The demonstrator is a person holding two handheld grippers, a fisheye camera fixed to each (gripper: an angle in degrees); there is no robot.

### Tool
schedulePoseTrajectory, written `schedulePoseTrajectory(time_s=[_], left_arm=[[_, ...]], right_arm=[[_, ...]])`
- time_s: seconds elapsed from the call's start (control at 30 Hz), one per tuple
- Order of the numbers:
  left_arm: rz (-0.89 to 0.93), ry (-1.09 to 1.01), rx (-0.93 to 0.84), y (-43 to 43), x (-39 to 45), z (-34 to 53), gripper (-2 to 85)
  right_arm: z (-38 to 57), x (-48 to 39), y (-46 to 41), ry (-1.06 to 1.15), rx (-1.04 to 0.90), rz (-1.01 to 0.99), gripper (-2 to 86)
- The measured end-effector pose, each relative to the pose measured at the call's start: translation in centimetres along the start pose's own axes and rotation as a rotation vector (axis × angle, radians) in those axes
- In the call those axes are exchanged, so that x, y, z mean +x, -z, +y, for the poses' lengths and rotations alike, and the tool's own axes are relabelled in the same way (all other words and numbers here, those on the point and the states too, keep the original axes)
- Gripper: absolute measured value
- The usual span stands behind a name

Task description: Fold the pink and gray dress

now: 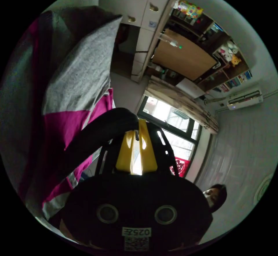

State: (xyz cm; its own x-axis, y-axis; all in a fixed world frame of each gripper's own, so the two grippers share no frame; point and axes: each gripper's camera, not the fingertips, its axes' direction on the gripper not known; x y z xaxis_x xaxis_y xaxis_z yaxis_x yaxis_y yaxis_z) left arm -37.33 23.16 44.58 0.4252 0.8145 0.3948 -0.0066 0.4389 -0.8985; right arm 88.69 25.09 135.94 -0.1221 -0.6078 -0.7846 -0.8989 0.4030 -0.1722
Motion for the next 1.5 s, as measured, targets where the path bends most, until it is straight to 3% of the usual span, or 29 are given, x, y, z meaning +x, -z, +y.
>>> schedulePoseTrajectory(time_s=[0.07, 0.2, 0.43, 0.53, 0.67, 0.77, 0.83, 0.93, 1.03, 1.23, 1.33, 1.5], left_arm=[[-0.034, 0.032, -0.026, 0.0, -0.7, -2.0, -1.3], [-0.096, 0.068, -0.072, 0.4, -2.0, -5.1, -1.1], [-0.018, 0.15, -0.088, 1.7, -5.4, -7.5, 1.0], [0.11, 0.129, -0.105, 2.1, -6.1, -7.5, 5.9], [0.18, 0.001, -0.122, 3.1, -4.4, -7.0, 7.7], [0.066, -0.198, -0.175, 4.3, -1.9, -5.9, 7.7], [-0.152, -0.351, -0.207, 5.1, -0.3, -4.3, 7.2], [-0.379, -0.523, -0.15, 5.3, -0.1, -2.3, 7.9], [-0.496, -0.65, -0.113, 3.9, -1.4, -1.6, 8.9], [-0.776, -0.67, -0.228, -2.2, -7.1, -2.3, 6.0], [-0.807, -0.647, -0.223, -3.3, -9.9, -2.3, 4.4], [-0.764, -0.654, -0.164, -2.2, -12.2, 1.5, 5.1]], right_arm=[[-0.8, 0.9, -3.3, -0.09, -0.088, -0.099, -1.0], [-2.4, 2.4, -8.2, -0.197, -0.221, -0.081, -0.9], [-3.9, 5.4, -12.9, -0.285, -0.382, -0.185, 2.2], [-5.9, 6.4, -10.2, -0.287, -0.226, -0.358, 5.5], [-10.8, 6.3, -7.6, -0.193, -0.042, -0.447, 14.3], [-15.7, 6.0, -9.7, -0.062, -0.02, -0.469, 14.1], [-18.9, 6.0, -12.6, 0.026, -0.049, -0.469, 13.7], [-21.9, 6.3, -16.3, 0.103, -0.094, -0.495, 13.0], [-23.9, 6.5, -18.9, 0.144, -0.097, -0.482, 12.0], [-26.2, 6.8, -24.3, 0.176, -0.154, -0.439, 8.3], [-26.5, 6.9, -26.2, 0.192, -0.179, -0.425, 3.1], [-26.7, 6.6, -26.8, 0.274, -0.131, -0.369, 3.3]])
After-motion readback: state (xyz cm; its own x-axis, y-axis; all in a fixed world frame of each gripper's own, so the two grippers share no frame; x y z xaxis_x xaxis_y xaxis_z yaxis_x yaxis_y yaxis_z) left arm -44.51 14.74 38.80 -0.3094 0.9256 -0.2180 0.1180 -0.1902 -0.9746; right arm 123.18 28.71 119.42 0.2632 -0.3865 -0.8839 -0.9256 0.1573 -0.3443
